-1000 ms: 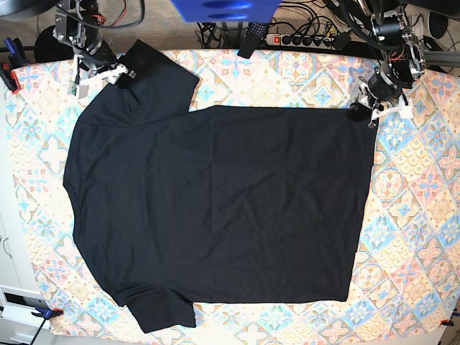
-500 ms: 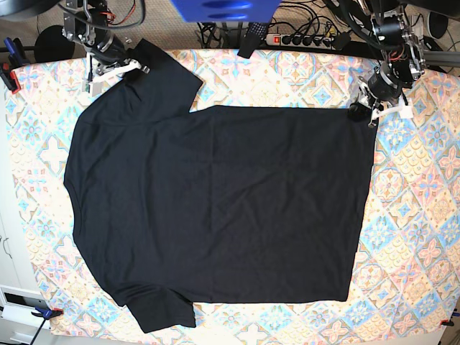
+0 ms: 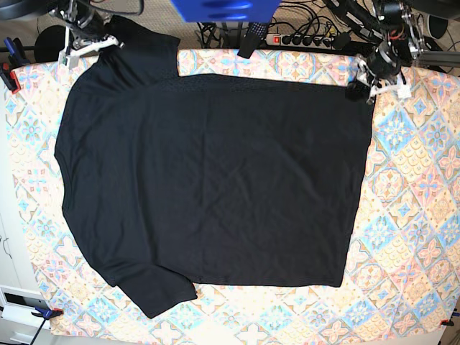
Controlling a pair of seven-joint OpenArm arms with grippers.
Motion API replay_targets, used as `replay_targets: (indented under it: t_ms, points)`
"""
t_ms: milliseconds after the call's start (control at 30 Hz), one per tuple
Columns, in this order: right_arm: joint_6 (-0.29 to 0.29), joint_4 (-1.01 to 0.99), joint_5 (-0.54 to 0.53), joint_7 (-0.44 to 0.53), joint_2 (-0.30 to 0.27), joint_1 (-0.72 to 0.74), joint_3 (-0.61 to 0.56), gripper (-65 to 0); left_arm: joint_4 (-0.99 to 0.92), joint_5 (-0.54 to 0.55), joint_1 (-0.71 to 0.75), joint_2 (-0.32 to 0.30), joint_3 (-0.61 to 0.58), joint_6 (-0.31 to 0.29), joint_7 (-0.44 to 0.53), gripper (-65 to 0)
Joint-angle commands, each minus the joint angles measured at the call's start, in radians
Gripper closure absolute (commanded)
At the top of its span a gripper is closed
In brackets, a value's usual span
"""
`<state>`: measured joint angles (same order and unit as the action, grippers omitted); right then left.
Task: Fold the T-shirt properly
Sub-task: 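Pull both shoulder corners away from the hem to straighten the shirt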
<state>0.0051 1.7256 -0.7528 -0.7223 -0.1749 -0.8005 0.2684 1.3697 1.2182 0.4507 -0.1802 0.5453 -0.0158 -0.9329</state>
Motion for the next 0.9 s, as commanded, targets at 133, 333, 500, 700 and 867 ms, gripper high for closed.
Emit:
replay_targets:
  t_ms: [133,333,500,700,867]
  points:
    - [0.0,0.078,-0.001,0.011,-0.01,-0.079,0.027,0.0,0.009,-0.022,0.072,-0.011,0.003,0.017,-0.005,0.0]
    - [0.0,0.119,-0.001,0.008,-0.01,-0.122,0.029,0.0,0.009,-0.022,0.125,-0.011,0.008,0.017,-0.041,0.0]
    - [0.0,0.124,-0.001,0.005,-0.01,-0.144,0.029,0.0,0.009,-0.027,0.175,-0.008,0.005,0.017,-0.042,0.0]
    - [0.0,0.126,-0.001,0.008,-0.01,-0.168,0.032,0.0,0.009,-0.024,0.201,-0.011,0.006,-0.026,-0.042,0.0]
    - [0.0,0.159,-0.001,0.011,-0.01,-0.162,0.032,0.0,0.064,-0.021,0.173,-0.011,0.008,-0.039,-0.042,0.0]
